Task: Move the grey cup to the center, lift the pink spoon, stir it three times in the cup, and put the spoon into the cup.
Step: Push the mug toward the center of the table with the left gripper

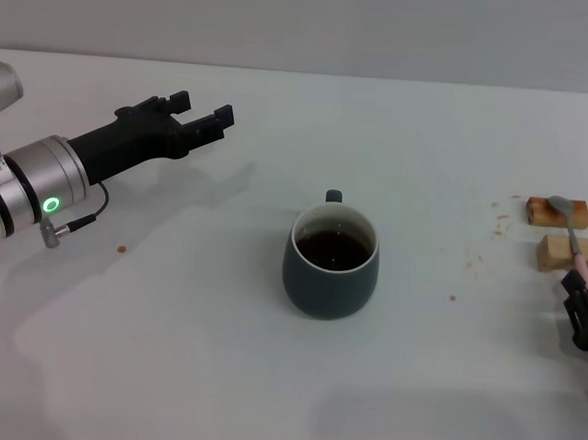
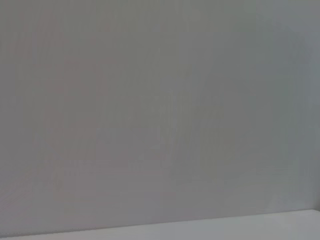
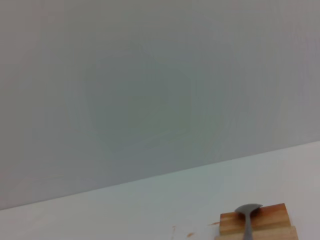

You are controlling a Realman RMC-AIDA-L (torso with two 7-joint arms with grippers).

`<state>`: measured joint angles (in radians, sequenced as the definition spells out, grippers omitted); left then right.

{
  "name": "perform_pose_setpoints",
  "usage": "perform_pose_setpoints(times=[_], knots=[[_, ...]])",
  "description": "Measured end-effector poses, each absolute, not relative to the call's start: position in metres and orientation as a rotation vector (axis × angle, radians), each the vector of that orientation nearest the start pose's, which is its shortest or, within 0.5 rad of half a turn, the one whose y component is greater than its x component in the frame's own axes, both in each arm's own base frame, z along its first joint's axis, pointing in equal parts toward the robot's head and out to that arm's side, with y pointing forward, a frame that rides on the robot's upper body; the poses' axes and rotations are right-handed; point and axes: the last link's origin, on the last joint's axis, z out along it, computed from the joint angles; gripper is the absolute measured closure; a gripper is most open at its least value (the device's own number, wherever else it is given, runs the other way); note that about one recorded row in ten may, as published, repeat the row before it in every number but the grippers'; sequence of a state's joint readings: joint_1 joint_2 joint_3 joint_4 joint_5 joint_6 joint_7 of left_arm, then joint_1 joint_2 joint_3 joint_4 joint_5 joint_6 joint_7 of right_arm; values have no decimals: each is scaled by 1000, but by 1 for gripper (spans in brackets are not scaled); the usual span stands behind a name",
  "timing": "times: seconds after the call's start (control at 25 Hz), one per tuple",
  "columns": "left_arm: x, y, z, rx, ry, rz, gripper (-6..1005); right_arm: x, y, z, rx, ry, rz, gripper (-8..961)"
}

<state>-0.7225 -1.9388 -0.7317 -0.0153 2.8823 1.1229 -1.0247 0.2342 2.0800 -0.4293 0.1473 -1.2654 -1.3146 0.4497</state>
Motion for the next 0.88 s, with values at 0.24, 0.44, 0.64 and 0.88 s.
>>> perform_pose_setpoints(times=[0.24,0.44,0.64,0.88], knots=[[-275,390,-18,-2230,-842,-841,169,378,216,-50,-1684,932,754,692],[-276,389,-19,-2229,-846,-841,169,378,215,-50,-1683,934,752,705],[-277,388,-19,-2228,-851,-842,169,378,214,-51,-1681,937,751,715],[-278,387,-19,-2226,-855,-843,170,379,214,-50,-1670,940,752,724]])
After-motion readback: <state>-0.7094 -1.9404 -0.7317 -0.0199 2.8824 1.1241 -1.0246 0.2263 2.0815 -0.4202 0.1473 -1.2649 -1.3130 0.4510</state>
